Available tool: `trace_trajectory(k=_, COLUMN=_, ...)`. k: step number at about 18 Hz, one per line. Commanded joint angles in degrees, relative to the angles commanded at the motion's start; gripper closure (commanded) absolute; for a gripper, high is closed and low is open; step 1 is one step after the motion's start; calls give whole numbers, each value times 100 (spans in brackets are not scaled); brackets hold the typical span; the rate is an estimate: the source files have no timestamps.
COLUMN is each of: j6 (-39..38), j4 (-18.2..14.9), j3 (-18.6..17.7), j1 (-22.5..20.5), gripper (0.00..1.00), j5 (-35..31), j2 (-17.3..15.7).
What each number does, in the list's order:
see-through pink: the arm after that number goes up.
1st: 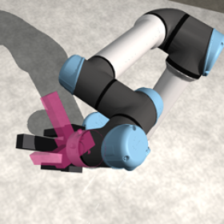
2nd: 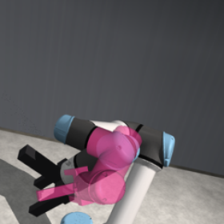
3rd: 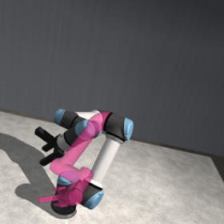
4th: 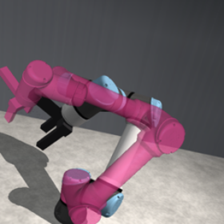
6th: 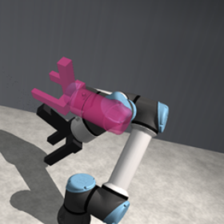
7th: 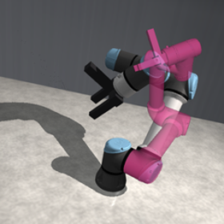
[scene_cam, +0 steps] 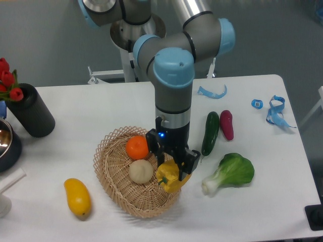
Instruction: Pick up the yellow pepper from the basket
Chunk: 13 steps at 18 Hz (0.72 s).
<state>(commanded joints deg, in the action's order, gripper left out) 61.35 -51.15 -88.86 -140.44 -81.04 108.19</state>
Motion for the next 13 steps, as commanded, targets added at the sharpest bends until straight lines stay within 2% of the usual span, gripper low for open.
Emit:
trace_trajectory(k=4, j6=307, j4=-17, j3=-17, j1=-272, gripper=56, j5=-17, j2=0)
trace_trajectory(k=10, j6=870, j4=-272, j3=-70, j1=-764, gripper=56, j5=-9, j2=-123)
trace_trajectory(k=13, j6=958, j4=-281, j3=-105, j1=-827, gripper=56, j5=-9, j2=-141)
